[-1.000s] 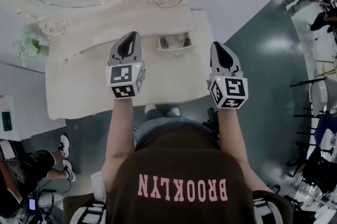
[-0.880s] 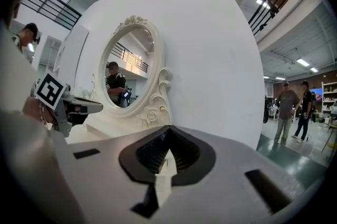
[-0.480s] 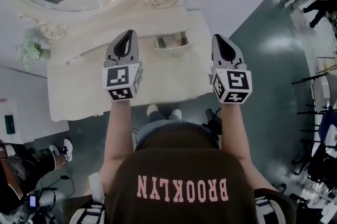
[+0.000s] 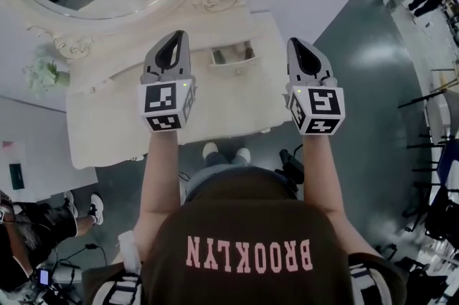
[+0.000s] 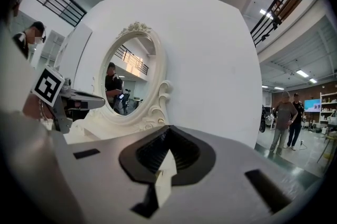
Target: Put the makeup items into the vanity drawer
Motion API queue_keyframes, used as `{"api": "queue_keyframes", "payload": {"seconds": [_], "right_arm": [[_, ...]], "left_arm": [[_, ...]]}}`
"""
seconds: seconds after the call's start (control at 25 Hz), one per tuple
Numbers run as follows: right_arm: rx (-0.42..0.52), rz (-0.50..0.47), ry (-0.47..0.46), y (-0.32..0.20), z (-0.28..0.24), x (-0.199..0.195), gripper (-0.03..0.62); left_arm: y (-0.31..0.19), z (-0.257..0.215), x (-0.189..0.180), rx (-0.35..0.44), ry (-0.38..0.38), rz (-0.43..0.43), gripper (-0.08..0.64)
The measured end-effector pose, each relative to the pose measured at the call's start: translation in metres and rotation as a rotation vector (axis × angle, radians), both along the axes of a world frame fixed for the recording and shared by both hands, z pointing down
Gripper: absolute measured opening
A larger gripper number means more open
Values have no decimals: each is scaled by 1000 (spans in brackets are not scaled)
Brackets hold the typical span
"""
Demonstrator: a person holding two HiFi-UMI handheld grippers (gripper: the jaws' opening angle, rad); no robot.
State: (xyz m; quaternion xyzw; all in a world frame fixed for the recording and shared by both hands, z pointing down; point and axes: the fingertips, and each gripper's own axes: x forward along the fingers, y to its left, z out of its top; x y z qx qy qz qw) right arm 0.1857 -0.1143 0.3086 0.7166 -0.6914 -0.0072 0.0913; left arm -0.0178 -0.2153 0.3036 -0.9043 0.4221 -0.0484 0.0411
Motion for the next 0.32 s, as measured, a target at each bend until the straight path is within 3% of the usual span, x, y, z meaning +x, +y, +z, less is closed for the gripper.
{"api": "queue_keyframes", "payload": {"seconds": [0.32], "right_arm": [[20, 8, -2, 3, -11, -4, -3]], "left_arm": [[0, -18, 6, 29, -1, 25, 14]]}}
